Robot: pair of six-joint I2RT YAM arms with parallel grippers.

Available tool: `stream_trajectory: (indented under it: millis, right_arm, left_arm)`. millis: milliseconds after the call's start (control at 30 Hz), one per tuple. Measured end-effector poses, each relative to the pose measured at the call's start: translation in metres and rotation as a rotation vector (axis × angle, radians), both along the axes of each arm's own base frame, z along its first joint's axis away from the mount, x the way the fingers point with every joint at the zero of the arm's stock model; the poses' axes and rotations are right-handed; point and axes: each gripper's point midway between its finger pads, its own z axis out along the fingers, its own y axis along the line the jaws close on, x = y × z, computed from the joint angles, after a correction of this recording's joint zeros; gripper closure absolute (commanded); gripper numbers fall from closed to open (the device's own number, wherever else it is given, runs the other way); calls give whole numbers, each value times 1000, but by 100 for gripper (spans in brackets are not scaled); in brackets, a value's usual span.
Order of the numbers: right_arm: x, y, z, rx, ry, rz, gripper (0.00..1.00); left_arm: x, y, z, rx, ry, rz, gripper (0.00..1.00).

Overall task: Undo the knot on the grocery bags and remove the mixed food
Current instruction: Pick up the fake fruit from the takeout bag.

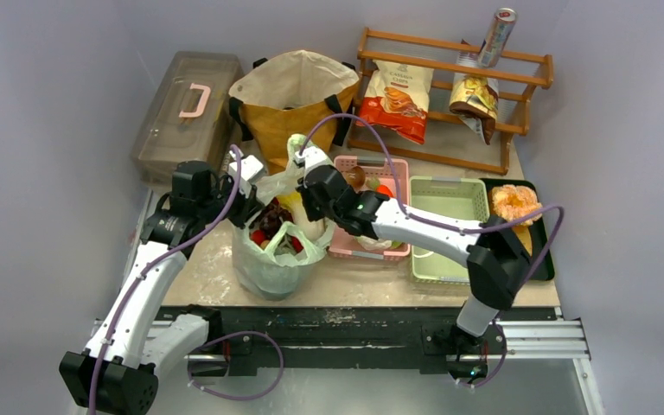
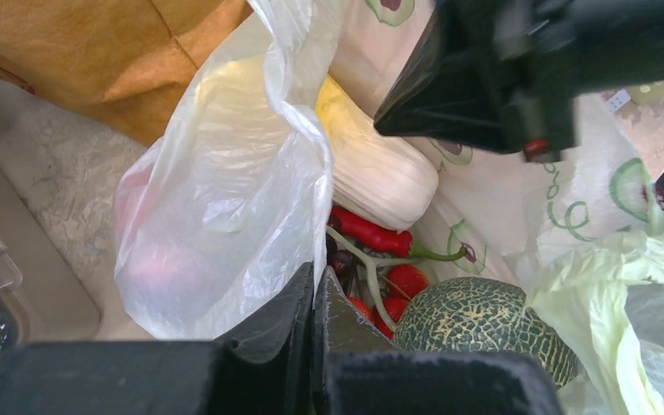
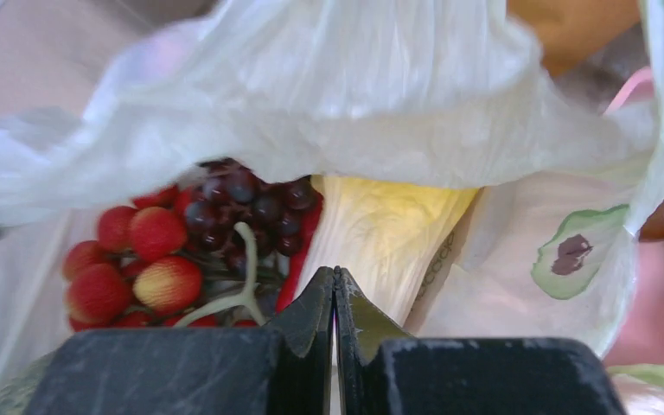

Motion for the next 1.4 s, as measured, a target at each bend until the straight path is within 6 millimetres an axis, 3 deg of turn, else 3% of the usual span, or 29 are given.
stream_trajectory:
  millis: [67,200,300,467,667,767,967,1133,1267,1400]
  right_arm:
    - [-4,1,21,46,-22,26,94]
    - [-14,12,46,113,-48,125,50]
    - [-27,23,40,109,-34,255,31]
    - [-59,35,8,58,-39,517,14]
    - [-95,22,-51,-63,-106,711,13]
    - [-99,17,-64,-96,-158,763,12]
    - [-91,26,-47,-62,-232,751,13]
    - [-84,43,-4,46,-241,761,15]
    - [-87,40,26,116,-249,744,22]
    - [-74,40,29,142,-202,660,30]
  left_arm:
    - [0,0,-1,0,1,1,100]
    - [-1,0,-4,-1,11,1,100]
    - [-3,-1,-5,-11,10,-1,100]
    - [-10,-2,-7,-25,5,-10,100]
    - [-12,-2,-11,-40,19,-5,100]
    - [-13,-1,-15,-48,27,4,100]
    - [-15,-1,-16,-53,19,-1,100]
    - [-15,-2,-15,-53,18,-4,100]
    - [-15,-2,-15,-50,12,-10,100]
    - [-18,-2,-9,-52,-20,-26,100]
